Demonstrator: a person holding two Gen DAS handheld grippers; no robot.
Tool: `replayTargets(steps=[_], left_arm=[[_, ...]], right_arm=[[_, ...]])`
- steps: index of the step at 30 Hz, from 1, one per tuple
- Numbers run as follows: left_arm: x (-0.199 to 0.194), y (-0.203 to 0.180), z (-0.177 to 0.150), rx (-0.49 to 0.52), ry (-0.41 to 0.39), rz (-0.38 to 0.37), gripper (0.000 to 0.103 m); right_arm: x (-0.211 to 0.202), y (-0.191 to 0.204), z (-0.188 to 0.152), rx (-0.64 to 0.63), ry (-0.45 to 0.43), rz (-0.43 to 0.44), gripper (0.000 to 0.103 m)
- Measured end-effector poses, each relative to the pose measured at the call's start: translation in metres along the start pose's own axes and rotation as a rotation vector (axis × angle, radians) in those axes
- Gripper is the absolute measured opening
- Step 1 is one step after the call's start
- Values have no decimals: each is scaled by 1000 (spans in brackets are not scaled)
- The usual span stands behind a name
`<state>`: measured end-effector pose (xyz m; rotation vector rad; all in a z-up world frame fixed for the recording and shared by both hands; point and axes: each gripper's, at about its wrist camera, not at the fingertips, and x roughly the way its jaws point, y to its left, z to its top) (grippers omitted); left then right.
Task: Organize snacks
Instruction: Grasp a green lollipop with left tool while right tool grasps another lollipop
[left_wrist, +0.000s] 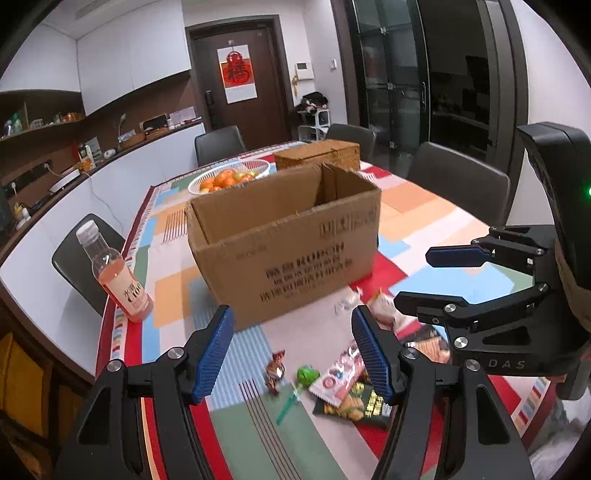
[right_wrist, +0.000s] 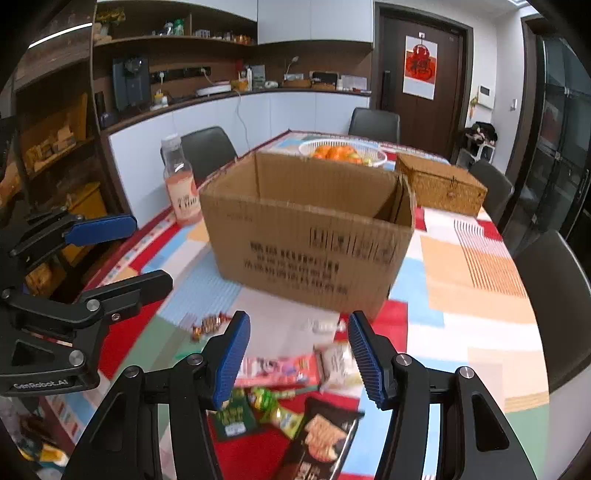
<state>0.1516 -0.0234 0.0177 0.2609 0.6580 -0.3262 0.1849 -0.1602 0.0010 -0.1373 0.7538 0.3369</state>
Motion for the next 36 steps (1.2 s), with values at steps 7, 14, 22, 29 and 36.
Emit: replayTargets(steps=[7,14,22,29,36], left_arm=[[10,-3,-24,26,53,-25,65],[41,6,-48,12,147,-79,65],[72,10,-57,22,202,-116,62],[93,15,-55,-3,236,-150,54],[115,15,-54,-41,279,-181,43]], right_arm=[[12,14,-27,0,84,32,56],[40,23,-46,1,190,53,56],[62,23,-55,6,247,50,53],[75,22,-59,33,278,67,45],[85,19,-63,76,305,88,38]])
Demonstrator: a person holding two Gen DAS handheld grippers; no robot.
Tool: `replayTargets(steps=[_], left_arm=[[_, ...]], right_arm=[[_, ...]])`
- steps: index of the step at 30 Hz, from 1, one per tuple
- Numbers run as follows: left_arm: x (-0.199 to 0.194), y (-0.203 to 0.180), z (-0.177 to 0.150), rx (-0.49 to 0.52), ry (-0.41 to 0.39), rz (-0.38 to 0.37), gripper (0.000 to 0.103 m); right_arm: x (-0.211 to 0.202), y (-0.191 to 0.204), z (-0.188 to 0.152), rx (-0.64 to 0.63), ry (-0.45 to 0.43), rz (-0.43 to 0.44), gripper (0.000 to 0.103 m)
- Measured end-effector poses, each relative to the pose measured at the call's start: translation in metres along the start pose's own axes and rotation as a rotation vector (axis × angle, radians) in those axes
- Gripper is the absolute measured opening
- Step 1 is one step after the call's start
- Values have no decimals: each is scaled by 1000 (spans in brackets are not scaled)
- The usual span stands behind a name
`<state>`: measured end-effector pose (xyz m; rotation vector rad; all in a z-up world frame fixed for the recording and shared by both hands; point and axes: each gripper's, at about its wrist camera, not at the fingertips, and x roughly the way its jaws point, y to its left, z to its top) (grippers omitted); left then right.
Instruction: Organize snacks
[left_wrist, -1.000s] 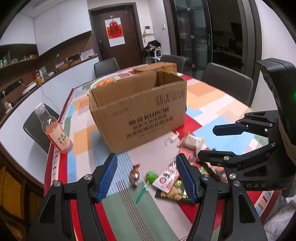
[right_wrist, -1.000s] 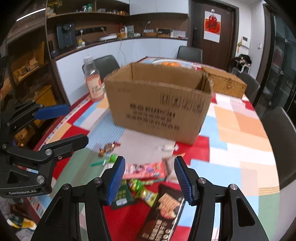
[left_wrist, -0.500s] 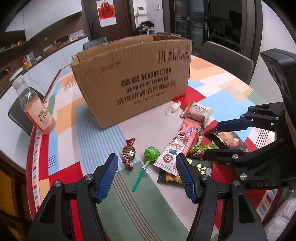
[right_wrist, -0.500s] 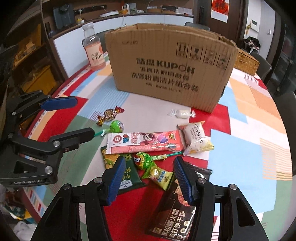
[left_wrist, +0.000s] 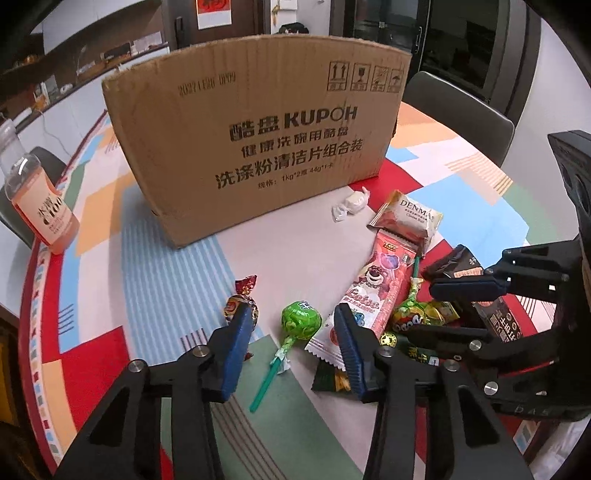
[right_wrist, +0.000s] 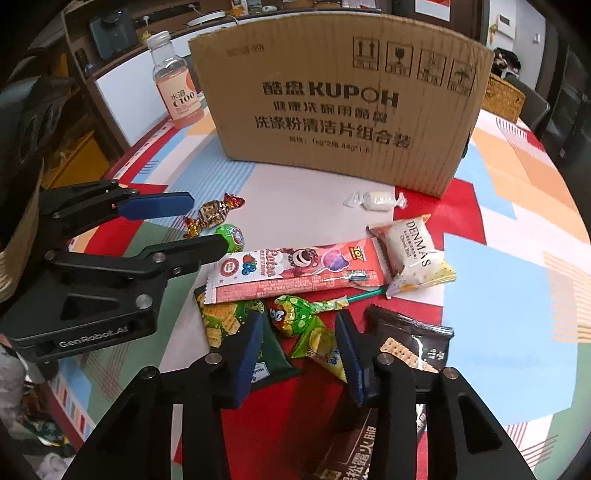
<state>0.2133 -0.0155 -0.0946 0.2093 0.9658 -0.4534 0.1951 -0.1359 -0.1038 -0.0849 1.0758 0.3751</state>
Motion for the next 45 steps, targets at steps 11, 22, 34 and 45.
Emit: replayTargets(steps=[11,22,34,45], left_arm=[[20,6,3,-62,46,-51,36],[23,5,1,-84,57,-45,26],[-22,-9,2,-84,-43,-14,26],[-74,-17,23,-104,-188,-27,25]], right_arm=[[11,-1,5,20,9,12,34],[17,-3,7,29,5,7,27],[-20,-5,0,37,-78,-31,26],[-72,-4,12,22,-221,-54,26]])
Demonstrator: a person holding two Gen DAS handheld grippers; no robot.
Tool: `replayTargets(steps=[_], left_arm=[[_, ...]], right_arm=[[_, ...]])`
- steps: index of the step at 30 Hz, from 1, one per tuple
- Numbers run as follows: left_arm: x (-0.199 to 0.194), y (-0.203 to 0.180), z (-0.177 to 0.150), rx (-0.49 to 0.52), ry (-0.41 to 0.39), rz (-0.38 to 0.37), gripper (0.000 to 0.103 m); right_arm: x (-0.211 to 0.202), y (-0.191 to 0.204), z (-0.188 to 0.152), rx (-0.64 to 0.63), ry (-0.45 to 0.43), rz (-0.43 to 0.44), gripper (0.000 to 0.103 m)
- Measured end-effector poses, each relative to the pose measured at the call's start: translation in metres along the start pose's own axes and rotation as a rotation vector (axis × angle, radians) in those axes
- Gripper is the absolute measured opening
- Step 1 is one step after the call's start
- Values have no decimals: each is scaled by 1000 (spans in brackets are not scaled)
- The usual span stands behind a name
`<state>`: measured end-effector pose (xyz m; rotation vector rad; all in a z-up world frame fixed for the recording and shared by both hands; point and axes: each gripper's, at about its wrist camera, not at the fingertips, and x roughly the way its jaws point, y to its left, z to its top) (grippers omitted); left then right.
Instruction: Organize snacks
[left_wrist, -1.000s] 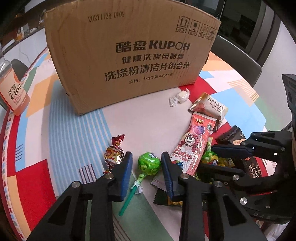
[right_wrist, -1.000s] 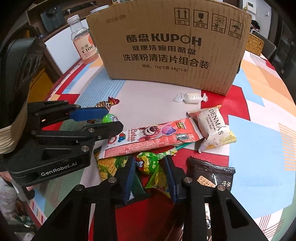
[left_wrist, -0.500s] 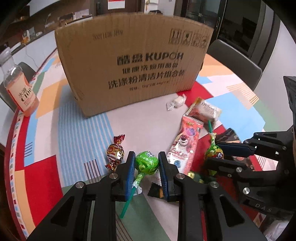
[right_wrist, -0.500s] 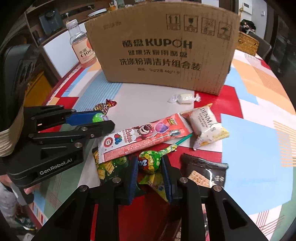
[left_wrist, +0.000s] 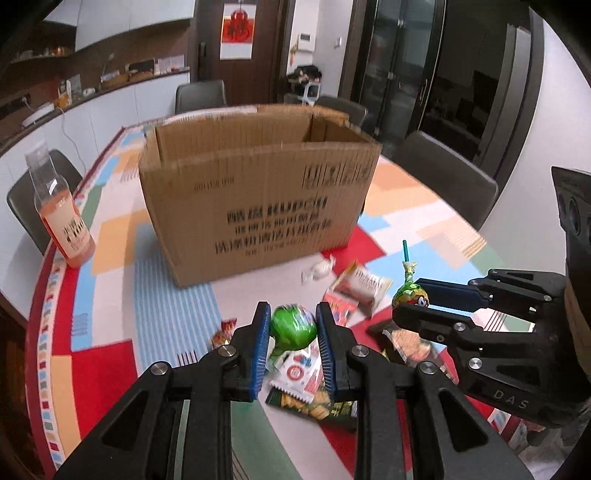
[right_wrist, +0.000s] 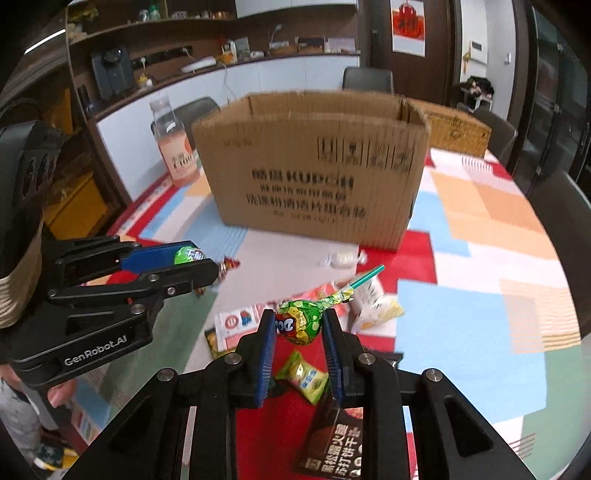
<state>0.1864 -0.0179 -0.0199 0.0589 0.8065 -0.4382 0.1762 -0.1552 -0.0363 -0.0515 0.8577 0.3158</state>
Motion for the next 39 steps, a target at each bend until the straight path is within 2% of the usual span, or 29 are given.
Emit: replayTargets(steps=[4,9,12,15,19,23,28,30,39], left_arm=[[-18,-3,17,-6,-64,-4,23],[-36,-6,38,12,-134,-5,15],[-39,-6,43,16,-148,6,15],[-34,-1,44,15,-126,15,15],[-28,7,33,1,-80,34,17],[-23,19,18,-26,-36,59,25],[-18,38,-4,-56,16,90,26],[-16,47,-13,-67,36,108,30],[-9,78,-40,-97,94,137,35]], right_arm=[[-15,-1,12,-8,-58,-13,26],[-34,-4,29,-17,-133,-15,26],[-42,-5,40,-21,-171,-16,26],[-42,-6,46,-18,-187,-18,26],[-30,-2,47,-22,-160,2,27],[-13,10,40,-32,-109,43,26],[8,23,34,-45,-53,77,26],[18,30,32,-53,-30,91,26],[49,60,26,-95,52,125,26]])
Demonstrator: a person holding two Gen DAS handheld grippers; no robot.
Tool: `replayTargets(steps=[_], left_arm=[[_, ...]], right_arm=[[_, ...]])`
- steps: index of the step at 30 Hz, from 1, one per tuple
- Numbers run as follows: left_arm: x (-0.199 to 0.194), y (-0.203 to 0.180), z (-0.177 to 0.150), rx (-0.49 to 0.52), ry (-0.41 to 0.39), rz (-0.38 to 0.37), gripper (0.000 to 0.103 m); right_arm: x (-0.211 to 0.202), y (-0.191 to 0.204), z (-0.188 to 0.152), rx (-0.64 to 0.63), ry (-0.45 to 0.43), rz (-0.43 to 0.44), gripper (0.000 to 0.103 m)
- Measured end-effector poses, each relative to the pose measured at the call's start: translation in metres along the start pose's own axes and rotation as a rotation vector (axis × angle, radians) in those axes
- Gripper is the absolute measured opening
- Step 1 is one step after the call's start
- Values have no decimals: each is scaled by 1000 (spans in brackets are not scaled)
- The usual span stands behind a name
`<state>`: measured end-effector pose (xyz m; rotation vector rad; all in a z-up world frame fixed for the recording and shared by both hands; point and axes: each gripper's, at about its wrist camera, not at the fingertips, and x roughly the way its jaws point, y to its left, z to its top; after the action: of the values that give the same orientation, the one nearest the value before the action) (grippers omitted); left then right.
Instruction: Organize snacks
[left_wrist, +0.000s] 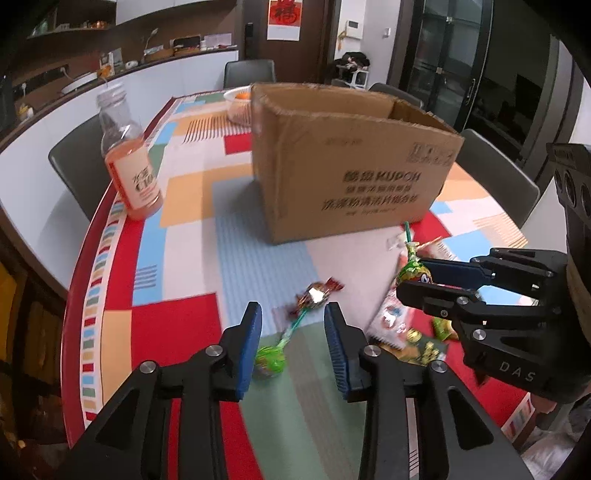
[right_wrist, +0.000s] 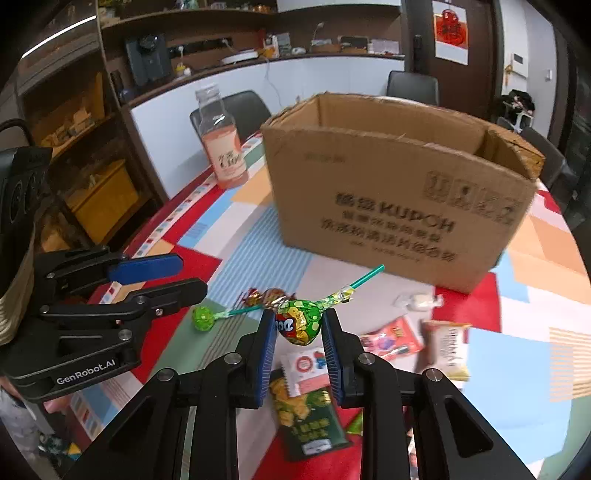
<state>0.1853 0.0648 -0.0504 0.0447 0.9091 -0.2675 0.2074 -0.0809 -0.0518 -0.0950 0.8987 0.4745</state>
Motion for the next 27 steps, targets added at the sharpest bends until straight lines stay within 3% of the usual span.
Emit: replayTargets(steps=[9,19,22,23,27], left_arm=[[26,17,-29,-3,94,-15,37],[58,19,-35,11,137,-12,37],[60,17,-33,23,126,-1,32],[60,17,-33,22,124,-3,26],[59,16,-34,22,119,-10,25]], right_arm=[[28,18,-6,-38,73,7,26],[47,21,-13,-44,125,-11,27],[49,21,-13,-41,131,-10,26],[49,21,-13,-39,131,-10,27],[48,19,-14,-35,129,-12,26]])
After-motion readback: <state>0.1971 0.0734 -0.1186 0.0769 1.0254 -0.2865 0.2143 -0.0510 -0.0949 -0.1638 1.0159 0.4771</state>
